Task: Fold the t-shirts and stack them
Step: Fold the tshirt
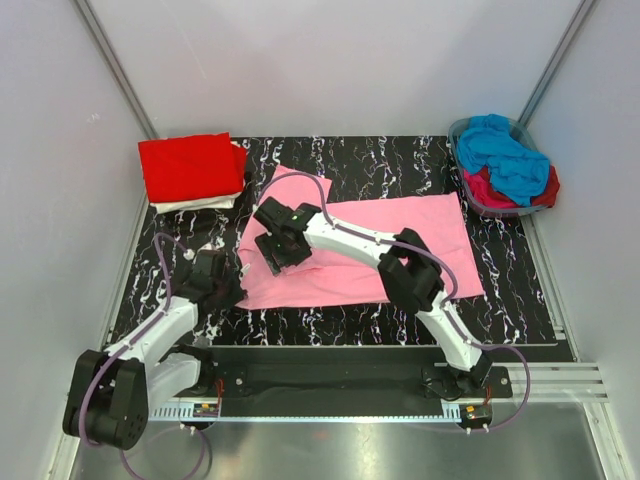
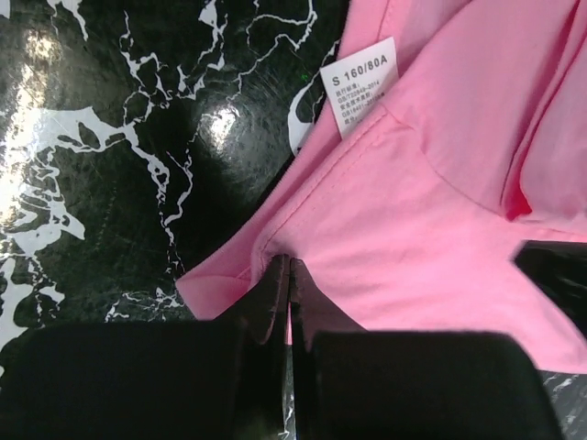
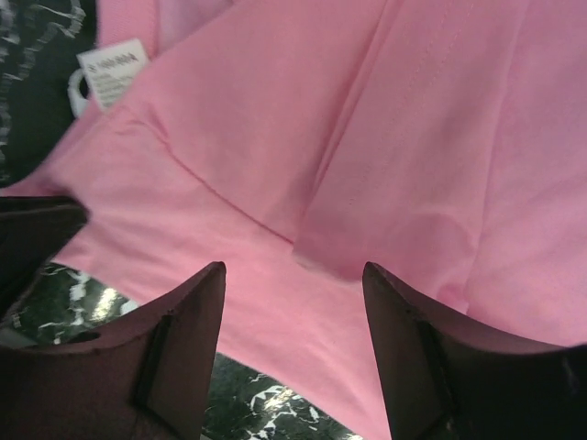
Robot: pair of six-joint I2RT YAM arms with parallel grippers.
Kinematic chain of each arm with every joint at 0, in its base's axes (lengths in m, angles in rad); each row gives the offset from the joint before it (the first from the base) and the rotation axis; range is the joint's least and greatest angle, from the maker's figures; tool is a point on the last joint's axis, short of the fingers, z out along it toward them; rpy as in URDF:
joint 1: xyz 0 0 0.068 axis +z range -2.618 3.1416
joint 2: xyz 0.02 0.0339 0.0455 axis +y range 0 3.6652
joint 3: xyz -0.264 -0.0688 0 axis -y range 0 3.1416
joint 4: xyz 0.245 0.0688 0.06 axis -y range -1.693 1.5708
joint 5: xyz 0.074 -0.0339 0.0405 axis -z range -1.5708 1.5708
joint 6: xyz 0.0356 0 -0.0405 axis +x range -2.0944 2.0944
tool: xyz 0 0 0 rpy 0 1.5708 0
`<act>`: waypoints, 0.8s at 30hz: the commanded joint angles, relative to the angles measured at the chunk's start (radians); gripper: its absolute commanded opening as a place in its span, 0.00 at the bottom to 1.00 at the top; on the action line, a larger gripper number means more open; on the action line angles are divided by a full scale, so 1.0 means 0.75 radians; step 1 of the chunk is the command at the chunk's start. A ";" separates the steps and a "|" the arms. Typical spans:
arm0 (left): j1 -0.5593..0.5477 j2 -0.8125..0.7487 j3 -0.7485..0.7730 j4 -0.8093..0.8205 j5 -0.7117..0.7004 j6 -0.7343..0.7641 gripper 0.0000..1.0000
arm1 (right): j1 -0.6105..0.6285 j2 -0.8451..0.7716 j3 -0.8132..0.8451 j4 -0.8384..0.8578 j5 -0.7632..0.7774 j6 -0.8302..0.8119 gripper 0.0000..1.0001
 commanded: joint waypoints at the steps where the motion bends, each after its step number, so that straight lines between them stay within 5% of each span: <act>1: 0.055 -0.003 -0.046 0.133 0.064 -0.002 0.00 | -0.004 0.058 0.100 -0.078 0.102 -0.042 0.68; 8: 0.106 0.058 -0.069 0.198 0.142 0.019 0.00 | -0.004 0.154 0.160 -0.115 0.129 -0.043 0.60; 24: 0.116 0.065 -0.079 0.211 0.150 0.017 0.00 | -0.004 0.138 0.215 -0.175 0.259 -0.100 0.08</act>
